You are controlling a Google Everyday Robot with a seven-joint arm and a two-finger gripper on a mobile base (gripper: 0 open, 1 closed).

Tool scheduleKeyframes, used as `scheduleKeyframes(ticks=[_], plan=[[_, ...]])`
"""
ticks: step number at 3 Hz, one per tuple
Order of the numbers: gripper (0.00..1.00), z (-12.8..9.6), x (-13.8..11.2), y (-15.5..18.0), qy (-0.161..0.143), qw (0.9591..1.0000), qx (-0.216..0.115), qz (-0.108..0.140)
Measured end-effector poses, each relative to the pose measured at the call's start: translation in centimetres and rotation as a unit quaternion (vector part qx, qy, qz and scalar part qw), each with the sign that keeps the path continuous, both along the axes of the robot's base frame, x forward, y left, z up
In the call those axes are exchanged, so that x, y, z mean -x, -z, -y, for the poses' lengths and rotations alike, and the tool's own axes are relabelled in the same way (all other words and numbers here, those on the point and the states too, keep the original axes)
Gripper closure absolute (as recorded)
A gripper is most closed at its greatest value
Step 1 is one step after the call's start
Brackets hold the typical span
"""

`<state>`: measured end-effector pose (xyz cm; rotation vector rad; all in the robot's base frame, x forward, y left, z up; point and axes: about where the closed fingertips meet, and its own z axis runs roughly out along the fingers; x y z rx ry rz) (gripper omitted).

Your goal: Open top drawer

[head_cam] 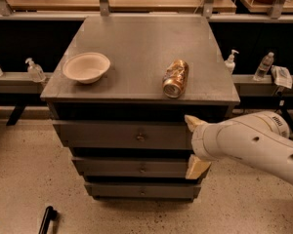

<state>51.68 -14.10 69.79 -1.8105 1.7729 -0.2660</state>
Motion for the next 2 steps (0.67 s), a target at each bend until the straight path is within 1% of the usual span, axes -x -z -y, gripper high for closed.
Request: scheduleKeyframes(ticks=[1, 2], plan=[[0.00, 1.03, -1.86, 1.11, 0.030, 0.9991, -0.002, -0.031], [0.00, 1.03, -1.86, 1.11, 0.030, 0.9991, -0.002, -0.031]])
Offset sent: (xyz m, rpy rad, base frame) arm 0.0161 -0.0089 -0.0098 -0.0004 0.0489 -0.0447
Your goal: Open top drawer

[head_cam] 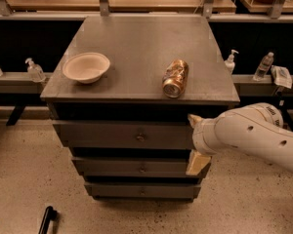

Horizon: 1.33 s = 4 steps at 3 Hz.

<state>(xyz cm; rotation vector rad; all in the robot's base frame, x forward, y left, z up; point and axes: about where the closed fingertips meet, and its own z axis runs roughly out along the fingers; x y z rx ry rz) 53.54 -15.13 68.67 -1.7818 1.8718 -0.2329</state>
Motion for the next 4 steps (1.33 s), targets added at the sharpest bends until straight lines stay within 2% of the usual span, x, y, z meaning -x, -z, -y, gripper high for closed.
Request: scheduleKeyframes(ticks=[2, 3, 4], plan=[[0.00, -0.6, -1.3, 0.7, -0.015, 0.9995, 0.020, 0.021], [0.00, -1.1, -2.4, 1.8, -0.029, 0.9990, 0.031, 0.014], [0.00, -1.1, -3.1, 2.9, -0.037, 0.9990, 0.026, -0.001]])
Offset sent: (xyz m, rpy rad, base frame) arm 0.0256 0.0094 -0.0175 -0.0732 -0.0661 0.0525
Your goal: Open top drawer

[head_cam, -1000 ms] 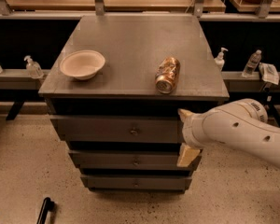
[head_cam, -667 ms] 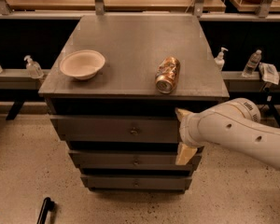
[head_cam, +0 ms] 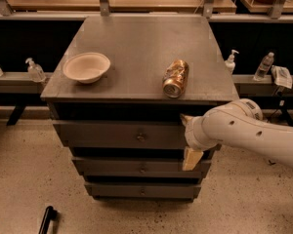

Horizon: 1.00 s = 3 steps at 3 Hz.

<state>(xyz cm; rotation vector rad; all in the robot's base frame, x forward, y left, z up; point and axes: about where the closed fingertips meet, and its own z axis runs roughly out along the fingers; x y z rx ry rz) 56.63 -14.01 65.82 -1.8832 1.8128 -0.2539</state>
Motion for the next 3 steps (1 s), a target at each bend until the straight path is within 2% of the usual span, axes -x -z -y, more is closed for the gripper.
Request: scheduleKeyframes(ticks=[1, 2, 3], plan=[[0.00, 0.2, -0.6, 1.0, -0.004, 0.9998, -0.011, -0.017], [0.18, 0.6, -0.8, 2.1, -0.004, 0.9993, -0.018, -0.033], [0.41, 0.6, -0.8, 2.2, -0.006, 0.9989, -0.026, -0.040]])
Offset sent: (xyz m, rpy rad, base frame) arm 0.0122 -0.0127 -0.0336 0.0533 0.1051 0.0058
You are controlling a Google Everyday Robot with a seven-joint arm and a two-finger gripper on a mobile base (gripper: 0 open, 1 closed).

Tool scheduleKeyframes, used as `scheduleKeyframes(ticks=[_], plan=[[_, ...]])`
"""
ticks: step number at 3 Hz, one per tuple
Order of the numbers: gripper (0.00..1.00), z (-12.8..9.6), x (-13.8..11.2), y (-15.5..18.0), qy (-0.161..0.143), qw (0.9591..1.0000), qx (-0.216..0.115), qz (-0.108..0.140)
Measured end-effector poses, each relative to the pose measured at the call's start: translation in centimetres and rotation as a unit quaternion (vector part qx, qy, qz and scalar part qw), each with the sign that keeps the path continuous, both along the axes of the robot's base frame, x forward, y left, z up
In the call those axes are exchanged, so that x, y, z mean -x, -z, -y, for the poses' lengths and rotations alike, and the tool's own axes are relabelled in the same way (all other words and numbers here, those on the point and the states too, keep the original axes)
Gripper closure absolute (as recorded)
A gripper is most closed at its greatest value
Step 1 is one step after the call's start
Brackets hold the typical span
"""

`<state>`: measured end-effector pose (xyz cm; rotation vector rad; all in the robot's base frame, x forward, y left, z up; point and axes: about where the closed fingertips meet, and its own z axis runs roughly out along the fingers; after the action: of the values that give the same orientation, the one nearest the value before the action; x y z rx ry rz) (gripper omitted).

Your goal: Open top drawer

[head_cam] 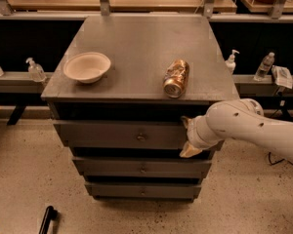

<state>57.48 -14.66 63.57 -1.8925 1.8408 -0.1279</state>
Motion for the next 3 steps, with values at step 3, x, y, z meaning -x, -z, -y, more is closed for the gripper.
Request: scheduleKeyframes(ticks=[3], plan=[[1.00, 0.0, 0.0, -1.7, 0.000, 1.0000, 0.000, 0.000]])
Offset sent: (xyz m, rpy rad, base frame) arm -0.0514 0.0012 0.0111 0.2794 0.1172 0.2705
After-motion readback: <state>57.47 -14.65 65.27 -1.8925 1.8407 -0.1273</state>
